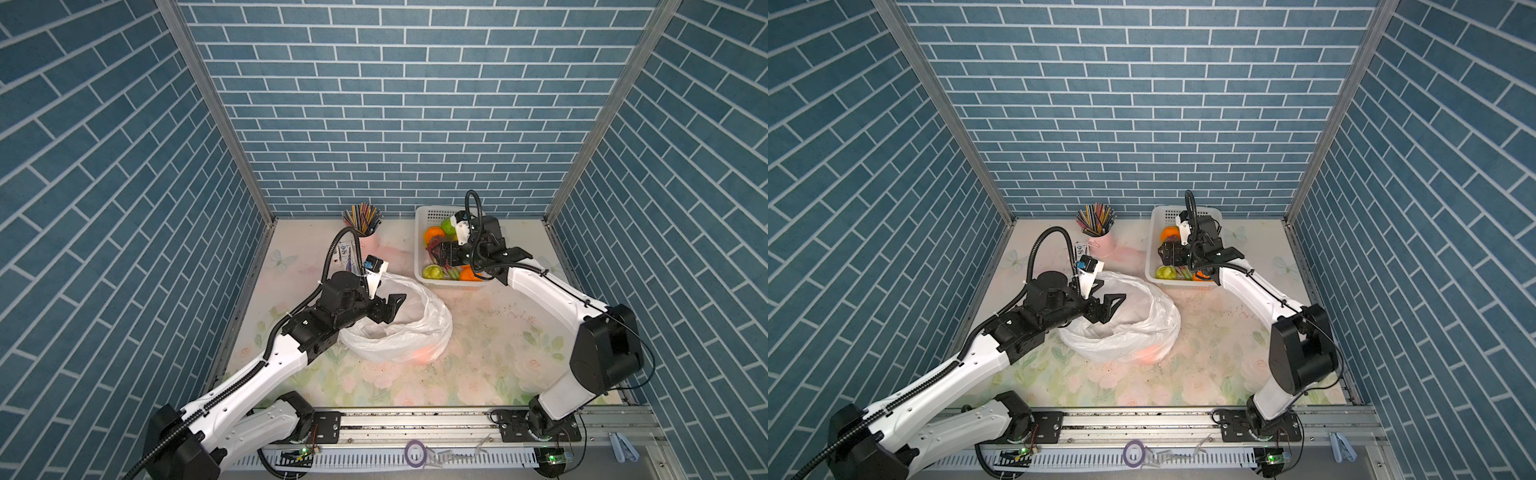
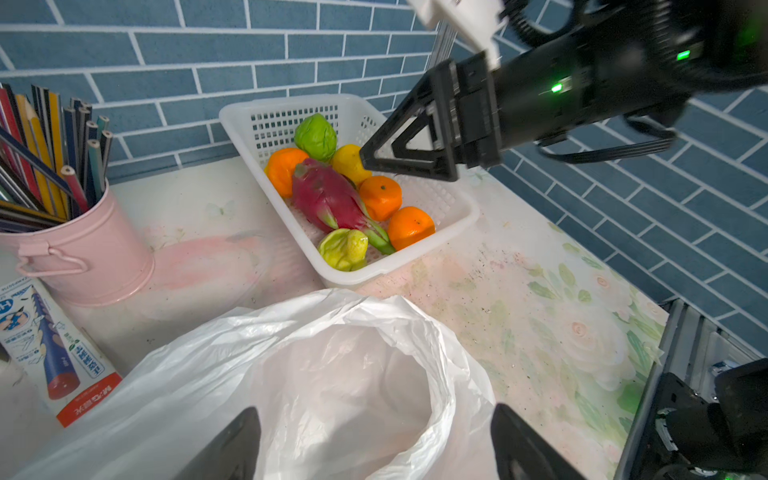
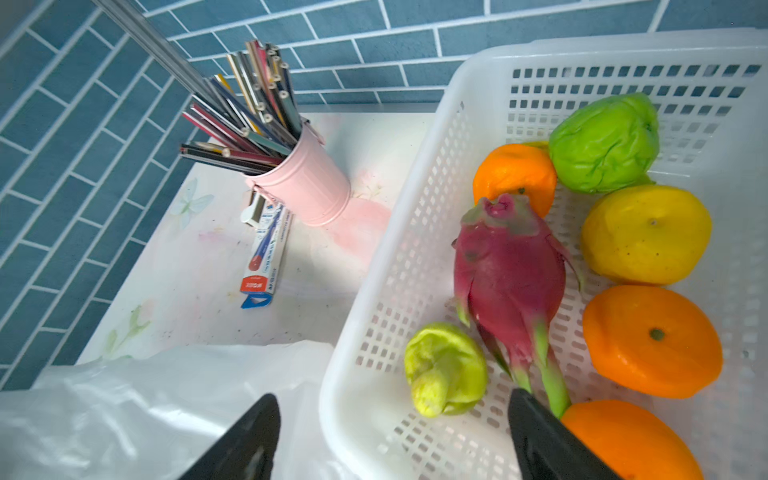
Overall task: Untie the knot of the plastic bag and take out the fruit
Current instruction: 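Move the right gripper back to the bag beside the left gripper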
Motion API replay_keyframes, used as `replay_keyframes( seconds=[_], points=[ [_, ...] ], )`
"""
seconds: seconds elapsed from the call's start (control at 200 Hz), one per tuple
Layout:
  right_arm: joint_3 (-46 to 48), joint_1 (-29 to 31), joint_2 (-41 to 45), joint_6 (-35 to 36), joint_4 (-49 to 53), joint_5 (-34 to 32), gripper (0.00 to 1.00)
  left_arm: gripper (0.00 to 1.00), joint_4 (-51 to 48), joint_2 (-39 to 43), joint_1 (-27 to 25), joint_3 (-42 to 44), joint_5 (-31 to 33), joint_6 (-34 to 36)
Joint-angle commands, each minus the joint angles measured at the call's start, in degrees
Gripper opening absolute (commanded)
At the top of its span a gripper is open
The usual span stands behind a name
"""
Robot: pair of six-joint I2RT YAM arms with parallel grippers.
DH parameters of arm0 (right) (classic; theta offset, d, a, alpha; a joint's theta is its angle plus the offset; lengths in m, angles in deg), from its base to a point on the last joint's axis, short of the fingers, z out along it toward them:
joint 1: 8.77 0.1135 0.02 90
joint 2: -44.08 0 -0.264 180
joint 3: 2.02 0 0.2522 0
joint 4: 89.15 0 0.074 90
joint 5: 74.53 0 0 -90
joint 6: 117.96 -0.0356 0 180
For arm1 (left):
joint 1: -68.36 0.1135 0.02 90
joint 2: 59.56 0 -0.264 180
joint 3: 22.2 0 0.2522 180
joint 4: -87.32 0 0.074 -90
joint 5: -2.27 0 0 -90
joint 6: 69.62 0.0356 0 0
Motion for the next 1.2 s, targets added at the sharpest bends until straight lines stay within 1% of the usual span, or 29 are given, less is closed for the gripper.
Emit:
replay_keyframes(
  seconds=[0.0, 0.1, 0.26, 0.455, 0.61, 0.675, 0.77, 0.915, 0.945, 1.01, 1.04, 1.115, 1.195],
  points=[
    [4.9, 3.3, 4.9, -9.2, 0.9, -4.0, 0.85, 0.85, -4.0, -1.6, 0.1, -1.0, 1.1, -2.9],
    [7.9, 7.0, 7.9, -17.1, 4.7, -8.9, 0.83, 0.82, -5.1, -3.1, 0.2, -1.1, -0.5, -5.0],
    [11.1, 14.0, 10.9, -24.8, 11.6, -12.8, 0.84, 0.78, -5.7, -5.1, 0.0, -0.2, -3.4, -8.4],
    [14.0, 21.9, 11.6, -29.4, 15.0, -13.9, 0.91, 0.76, -5.6, -6.2, -0.6, 2.3, -5.8, -12.1],
    [15.5, 25.7, 9.6, -29.7, 15.0, -14.0, 0.93, 0.76, -4.0, -6.1, -3.5, 5.1, -6.2, -14.0],
    [16.2, 26.8, 8.6, -29.9, 15.5, -13.7, 0.92, 0.76, -3.3, -6.0, -4.9, 6.2, -6.2, -14.4],
    [19.4, 27.6, 8.7, -31.0, 15.1, -13.0, 0.82, 0.76, -2.2, -5.9, -6.6, 7.9, -6.6, -15.6],
    [25.2, 28.5, 11.8, -32.0, 14.3, -11.2, 0.66, 0.76, -0.2, -4.2, -9.4, 11.4, -6.6, -18.0],
    [26.3, 28.5, 12.6, -31.9, 13.8, -10.6, 0.60, 0.76, 0.5, -3.8, -9.9, 12.2, -6.6, -18.5],
    [29.5, 28.6, 14.3, -31.1, 11.9, -8.5, 0.45, 0.76, 2.5, -3.5, -10.8, 13.9, -6.7, -20.0],
    [30.6, 28.6, 14.7, -31.1, 11.5, -7.9, 0.41, 0.76, 3.3, -3.5, -11.3, 14.6, -6.8, -20.7],
    [33.7, 28.6, 15.0, -31.1, 10.1, -6.0, 0.34, 0.76, 4.8, -3.9, -12.4, 15.6, -6.7, -21.6],
    [36.2, 28.8, 14.2, -30.8, 7.9, -4.9, 0.31, 0.77, 5.7, -4.5, -13.2, 16.1, -6.0, -22.0]
  ],
)
